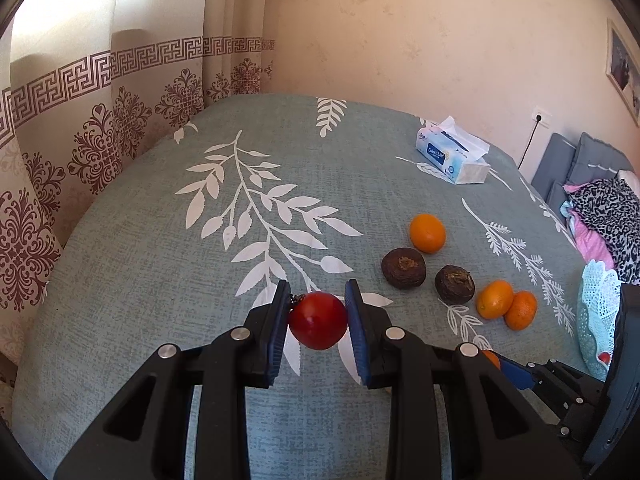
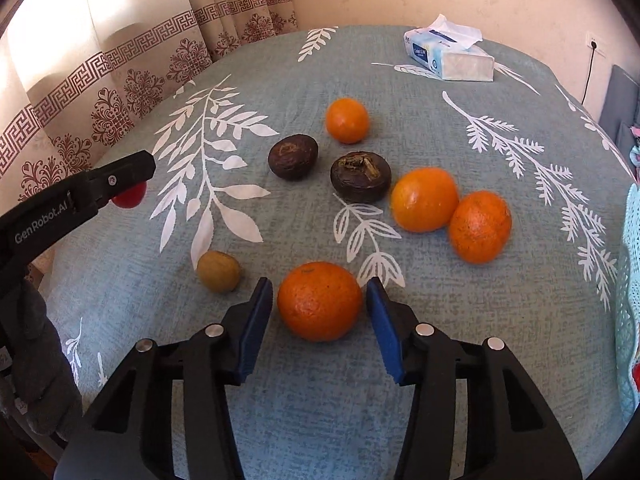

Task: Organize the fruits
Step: 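Grasp the large orange and drop it in the basket with the right gripper while the left holds the tomato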

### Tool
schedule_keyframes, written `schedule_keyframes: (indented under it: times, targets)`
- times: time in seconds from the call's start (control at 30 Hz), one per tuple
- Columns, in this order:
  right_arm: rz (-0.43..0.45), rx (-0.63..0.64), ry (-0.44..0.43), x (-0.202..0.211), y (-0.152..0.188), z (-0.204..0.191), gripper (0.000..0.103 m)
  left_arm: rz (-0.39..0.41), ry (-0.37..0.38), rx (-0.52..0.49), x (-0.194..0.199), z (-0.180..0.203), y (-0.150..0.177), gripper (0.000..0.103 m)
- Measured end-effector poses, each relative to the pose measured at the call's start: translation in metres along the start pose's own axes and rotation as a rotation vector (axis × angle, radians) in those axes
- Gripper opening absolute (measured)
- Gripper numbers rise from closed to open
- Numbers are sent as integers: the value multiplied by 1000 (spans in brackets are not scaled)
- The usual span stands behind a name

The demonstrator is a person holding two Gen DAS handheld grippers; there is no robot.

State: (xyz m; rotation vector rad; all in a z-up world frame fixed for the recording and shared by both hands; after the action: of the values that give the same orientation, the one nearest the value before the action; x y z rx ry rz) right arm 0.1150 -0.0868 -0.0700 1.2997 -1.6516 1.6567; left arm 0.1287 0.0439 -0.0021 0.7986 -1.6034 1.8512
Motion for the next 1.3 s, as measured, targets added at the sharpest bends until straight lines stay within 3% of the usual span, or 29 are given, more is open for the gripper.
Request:
schedule_keyframes:
  times: [0.1,0.6,1.17,1.3]
  targets:
    - [-1,3,0,0,1,1,40,1,-1,-8,1,2,1,28]
    - [95,-91,17,51,3,38,40,23,-11,-37,13,13,2,28]
    - [314,-309,143,151,12,151,40,79,-8,-104,47,53,-1,28]
    - [336,-371,212,164,21,184,40,94,7,-132,57,70,3,28]
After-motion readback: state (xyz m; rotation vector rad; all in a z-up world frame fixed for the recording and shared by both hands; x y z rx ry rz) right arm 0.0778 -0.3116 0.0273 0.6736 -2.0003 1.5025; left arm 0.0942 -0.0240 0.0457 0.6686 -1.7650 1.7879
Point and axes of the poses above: each gripper's, at about its wrist camera, not at the fingertips, and x roughly against the way its jaws point, z to its right, y to its underside, the point moved 10 cm from there along -x, roughly the way its jaws point, and after that the axes turned 8 degrees about -z, right-handed, at the moved point
